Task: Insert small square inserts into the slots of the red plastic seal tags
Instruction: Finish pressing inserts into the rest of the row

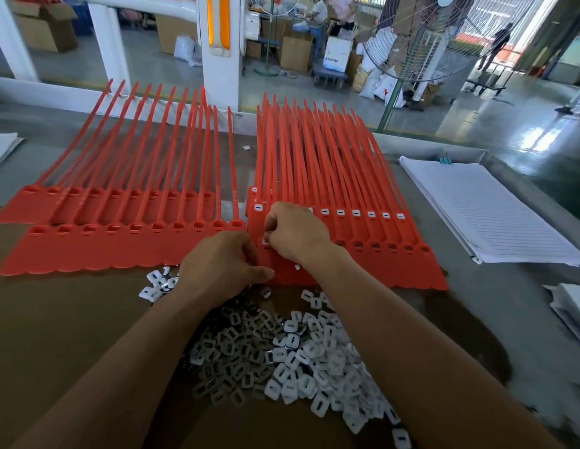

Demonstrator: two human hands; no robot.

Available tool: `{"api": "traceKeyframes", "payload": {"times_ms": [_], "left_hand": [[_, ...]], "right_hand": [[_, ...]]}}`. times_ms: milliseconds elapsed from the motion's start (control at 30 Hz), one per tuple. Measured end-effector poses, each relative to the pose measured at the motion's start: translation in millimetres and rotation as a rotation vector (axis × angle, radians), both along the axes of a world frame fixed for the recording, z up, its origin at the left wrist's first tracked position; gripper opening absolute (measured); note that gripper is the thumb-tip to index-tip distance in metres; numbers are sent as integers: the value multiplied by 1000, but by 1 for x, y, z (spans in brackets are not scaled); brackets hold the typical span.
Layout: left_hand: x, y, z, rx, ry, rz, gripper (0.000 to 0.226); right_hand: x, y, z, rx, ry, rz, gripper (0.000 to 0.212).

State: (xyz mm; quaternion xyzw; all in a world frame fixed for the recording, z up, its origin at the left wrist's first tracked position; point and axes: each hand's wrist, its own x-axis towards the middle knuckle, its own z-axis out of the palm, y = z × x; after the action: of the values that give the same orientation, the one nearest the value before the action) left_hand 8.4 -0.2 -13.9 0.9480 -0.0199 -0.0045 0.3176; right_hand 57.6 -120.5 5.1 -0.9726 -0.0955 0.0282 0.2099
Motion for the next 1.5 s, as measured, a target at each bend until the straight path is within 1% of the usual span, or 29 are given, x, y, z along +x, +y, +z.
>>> {"api": "traceKeyframes", "payload": {"times_ms": [67, 167, 233, 333, 467, 533, 600, 733, 800, 900, 1000, 1100, 1167, 1333, 1500], "left_hand": [[0, 0, 0, 6, -3, -1, 26], [-1, -1, 0, 6, 1, -3, 25], [-2, 0, 0, 4, 5, -2, 26], [-2, 0, -1, 5, 11, -2, 26], [-1, 0, 0, 7, 16, 3, 27], [-1, 0, 0, 12, 16, -5, 27], [-2, 0, 0, 11, 7, -6, 27], [-1, 0, 1, 27, 7, -3, 27], [0, -1, 1, 26, 10, -1, 27], [1, 0, 1, 30, 8, 7, 28], [2, 0, 1, 31, 13, 5, 28], [2, -1, 1, 33, 16, 6, 28], [2, -1, 1, 35, 17, 7, 28], [2, -1, 0, 31, 14, 9, 28], [1, 0, 0, 31, 8, 3, 27]], "right_hand": [[-1, 0, -1, -5, -3, 2, 10], [-2, -5, -1, 59, 14, 18, 5], [-3, -10, 2, 108, 57, 35, 10], [-9, -17, 16, 129, 130, 79, 18], [-28, -32, 33, 169, 136, 165, 12], [-40, -43, 36, 161, 114, 175, 6], [-51, -55, 35, 148, 145, 196, 3], [-62, -72, 27, 106, 242, 201, 14], [-64, -76, 22, 117, 242, 178, 15], [-65, -75, 16, 125, 236, 150, 10], [-67, -68, 13, 56, 173, 142, 4], [-69, -60, 12, -35, 106, 146, 6], [-70, -57, 12, -51, 85, 167, 5], [-71, -58, 9, 8, 101, 200, 3], [-70, -61, 5, 220, 57, 130, 13]]}}
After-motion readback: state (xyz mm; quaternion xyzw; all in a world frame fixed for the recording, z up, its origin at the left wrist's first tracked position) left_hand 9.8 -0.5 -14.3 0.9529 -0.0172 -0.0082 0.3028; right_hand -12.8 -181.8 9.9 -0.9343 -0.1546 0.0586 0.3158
